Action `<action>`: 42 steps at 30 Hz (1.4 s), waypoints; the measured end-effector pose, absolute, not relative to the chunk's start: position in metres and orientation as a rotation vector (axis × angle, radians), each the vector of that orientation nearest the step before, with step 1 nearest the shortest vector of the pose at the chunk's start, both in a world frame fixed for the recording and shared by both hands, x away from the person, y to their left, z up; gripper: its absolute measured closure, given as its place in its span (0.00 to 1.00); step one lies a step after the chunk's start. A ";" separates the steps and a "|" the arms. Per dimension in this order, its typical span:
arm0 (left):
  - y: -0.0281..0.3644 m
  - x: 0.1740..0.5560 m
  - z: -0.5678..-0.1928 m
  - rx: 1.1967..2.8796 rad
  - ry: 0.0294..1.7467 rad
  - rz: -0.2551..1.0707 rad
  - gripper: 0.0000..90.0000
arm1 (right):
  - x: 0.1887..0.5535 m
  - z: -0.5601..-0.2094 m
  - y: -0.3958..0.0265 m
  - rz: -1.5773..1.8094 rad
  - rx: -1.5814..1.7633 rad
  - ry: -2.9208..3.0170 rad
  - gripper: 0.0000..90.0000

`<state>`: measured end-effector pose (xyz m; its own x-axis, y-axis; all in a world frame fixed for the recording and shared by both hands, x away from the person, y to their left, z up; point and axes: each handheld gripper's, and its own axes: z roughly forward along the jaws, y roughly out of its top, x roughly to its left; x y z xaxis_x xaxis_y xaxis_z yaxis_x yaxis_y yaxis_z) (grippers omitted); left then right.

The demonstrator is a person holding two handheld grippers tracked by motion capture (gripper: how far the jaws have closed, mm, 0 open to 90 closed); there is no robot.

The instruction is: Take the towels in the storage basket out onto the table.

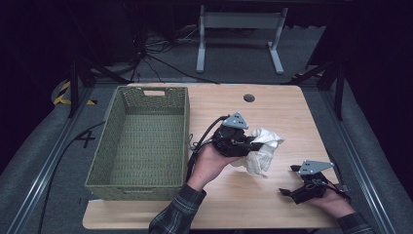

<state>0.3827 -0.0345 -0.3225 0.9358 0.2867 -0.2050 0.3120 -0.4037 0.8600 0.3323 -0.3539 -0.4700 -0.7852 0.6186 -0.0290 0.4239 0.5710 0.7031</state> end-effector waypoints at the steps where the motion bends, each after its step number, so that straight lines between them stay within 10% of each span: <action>1: -0.037 0.383 -0.326 2.013 0.433 -0.036 0.84 | 0.332 -0.470 -0.354 1.027 0.862 2.534 0.00; 31: -0.101 0.399 -0.435 2.263 0.534 -0.069 0.82 | 0.332 -0.470 -0.354 1.026 0.862 2.534 0.00; 42: -0.086 0.385 -0.411 2.229 0.517 0.005 0.51 | 0.333 -0.464 -0.354 0.983 0.863 2.562 0.13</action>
